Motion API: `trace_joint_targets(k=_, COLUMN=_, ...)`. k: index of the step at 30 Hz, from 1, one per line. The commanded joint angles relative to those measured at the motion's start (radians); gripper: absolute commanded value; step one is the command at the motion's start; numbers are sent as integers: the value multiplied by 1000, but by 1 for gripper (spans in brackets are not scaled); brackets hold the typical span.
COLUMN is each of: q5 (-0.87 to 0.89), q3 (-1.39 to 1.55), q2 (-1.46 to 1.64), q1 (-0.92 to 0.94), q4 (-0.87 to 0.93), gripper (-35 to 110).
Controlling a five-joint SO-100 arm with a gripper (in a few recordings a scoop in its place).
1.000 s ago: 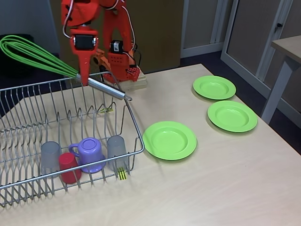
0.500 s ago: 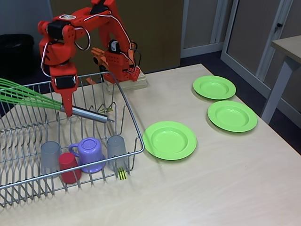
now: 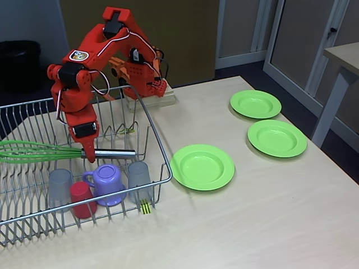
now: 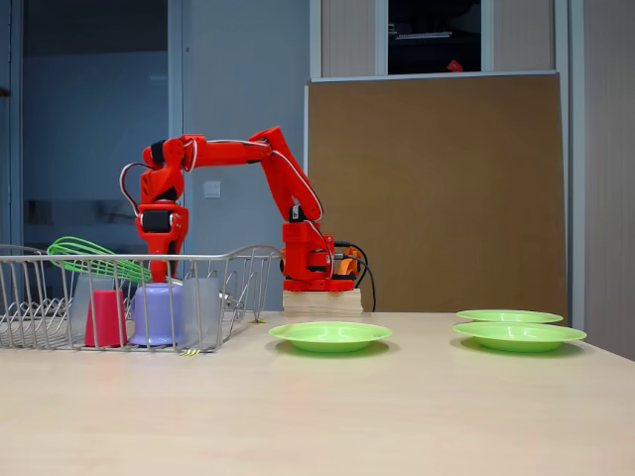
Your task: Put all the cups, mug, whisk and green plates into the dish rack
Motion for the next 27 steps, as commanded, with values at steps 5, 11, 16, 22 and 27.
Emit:
trace_joint_targets(k=5, q5=-23, q3=-67, q2=-58, q1=-5, q4=14, gripper=3)
trace_joint_targets(k=11, q5=-21, q3=-75, q2=-84, q1=-14, q4=17, gripper=7)
trace_joint_targets(k=16, q5=-21, q3=-92, q2=-94, q1=-21, q4=37, gripper=13)
trace_joint_targets(k=22, q5=-15, q3=-104, q2=-86, q1=-32, q4=58, gripper=18)
trace_joint_targets(k=27, q5=0, q3=-110, q2=-75, q1=-44, q4=78, gripper=20)
